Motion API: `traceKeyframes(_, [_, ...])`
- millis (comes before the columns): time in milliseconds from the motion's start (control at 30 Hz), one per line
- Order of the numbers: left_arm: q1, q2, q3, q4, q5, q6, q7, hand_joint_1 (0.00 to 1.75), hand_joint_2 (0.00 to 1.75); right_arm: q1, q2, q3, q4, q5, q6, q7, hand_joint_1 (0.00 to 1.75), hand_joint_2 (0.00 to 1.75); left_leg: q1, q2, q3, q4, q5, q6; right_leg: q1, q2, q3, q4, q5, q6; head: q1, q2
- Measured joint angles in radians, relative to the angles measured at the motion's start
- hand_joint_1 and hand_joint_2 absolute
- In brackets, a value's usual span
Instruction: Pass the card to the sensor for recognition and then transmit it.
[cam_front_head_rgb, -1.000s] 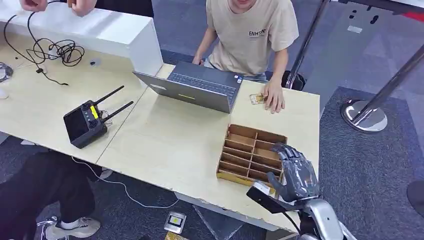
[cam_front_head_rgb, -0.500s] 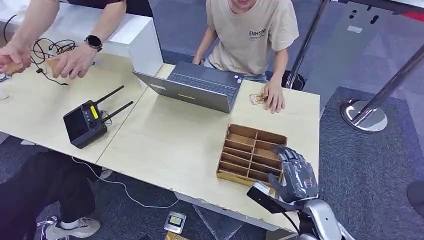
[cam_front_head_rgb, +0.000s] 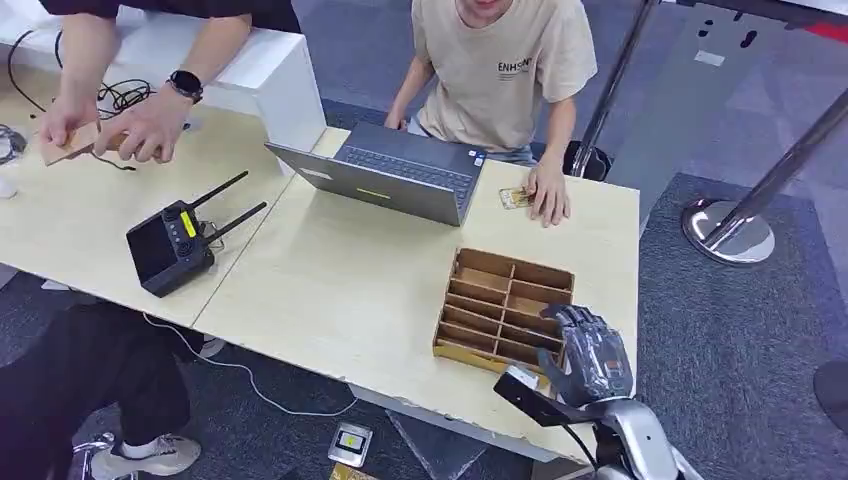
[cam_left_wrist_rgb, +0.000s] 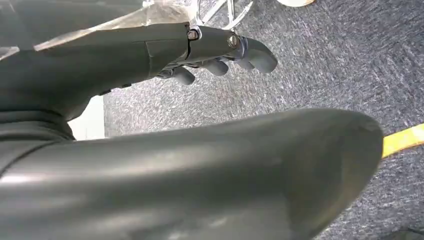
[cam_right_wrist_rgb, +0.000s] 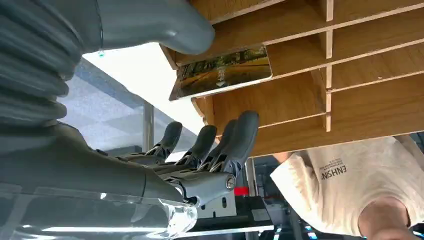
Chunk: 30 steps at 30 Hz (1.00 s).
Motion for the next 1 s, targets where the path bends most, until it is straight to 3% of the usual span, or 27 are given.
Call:
traceKeyframes(67, [0.000, 0.000, 0.000, 0.000, 0.000, 0.000, 0.000, 0.00, 0.00, -0.004, 0.003, 0.002, 0.011, -0.002, -0.002, -0.002, 0.84, 1.75, 0.000, 0.000, 0.000, 0.000, 0.000, 0.000, 0.000, 0.000, 0.000, 0.000, 0.000, 0.000, 0.000, 0.000])
traceKeyframes(100, [0.000, 0.000, 0.000, 0.000, 0.000, 0.000, 0.000, 0.00, 0.00, -0.004, 0.004, 0.002, 0.016, -0.002, -0.002, -0.002, 1.20, 1.75, 0.000, 0.000, 0.000, 0.000, 0.000, 0.000, 0.000, 0.000, 0.000, 0.000, 0.000, 0.000, 0.000, 0.000])
traceKeyframes(133, [0.000, 0.000, 0.000, 0.000, 0.001, 0.000, 0.000, 0.00, 0.00, -0.004, 0.004, 0.002, 0.019, -0.002, -0.002, -0.002, 1.75, 1.75, 0.000, 0.000, 0.000, 0.000, 0.000, 0.000, 0.000, 0.000, 0.000, 0.000, 0.000, 0.000, 0.000, 0.000])
traceKeyframes(1000, [0.000, -0.001, 0.000, 0.000, 0.002, 0.005, 0.000, 0.00, 0.00, -0.023, 0.019, 0.010, 0.051, -0.021, -0.022, -0.018, 1.75, 1.75, 0.000, 0.000, 0.000, 0.000, 0.000, 0.000, 0.000, 0.000, 0.000, 0.000, 0.000, 0.000, 0.000, 0.000])
